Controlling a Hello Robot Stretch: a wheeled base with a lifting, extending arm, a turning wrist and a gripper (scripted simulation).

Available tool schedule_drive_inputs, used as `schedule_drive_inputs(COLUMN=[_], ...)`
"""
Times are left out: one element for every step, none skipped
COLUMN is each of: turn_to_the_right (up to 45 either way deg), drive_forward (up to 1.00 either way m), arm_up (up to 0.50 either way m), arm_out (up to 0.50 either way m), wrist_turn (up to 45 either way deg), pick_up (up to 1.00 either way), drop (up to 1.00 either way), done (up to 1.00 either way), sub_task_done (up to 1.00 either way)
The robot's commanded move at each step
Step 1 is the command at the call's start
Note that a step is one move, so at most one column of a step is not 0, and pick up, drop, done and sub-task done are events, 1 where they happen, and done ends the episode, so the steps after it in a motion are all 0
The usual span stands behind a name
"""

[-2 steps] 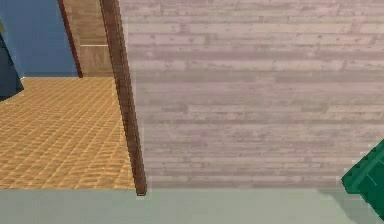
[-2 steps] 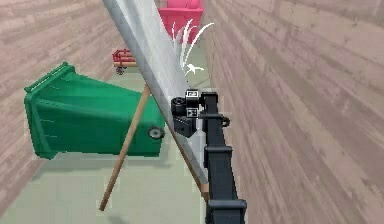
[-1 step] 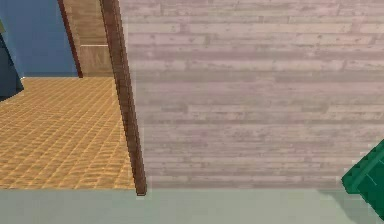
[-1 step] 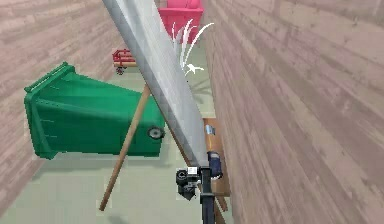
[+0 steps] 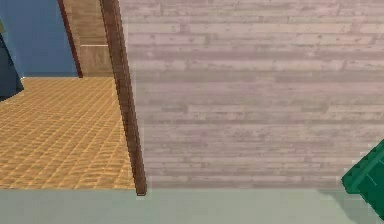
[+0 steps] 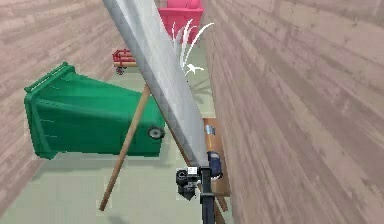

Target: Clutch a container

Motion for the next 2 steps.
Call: schedule_drive_inputs(turn_to_the_right=[0.0,0.0], drive_forward=[0.0,0.0], arm_up=[0.1,0.0], arm_out=[0.0,0.0], wrist_turn=[0.0,0.0], pick_up=[0.0,0.0], drop=[0.0,0.0], done=[0.0,1.0], sub_task_done=[0.0,0.0])
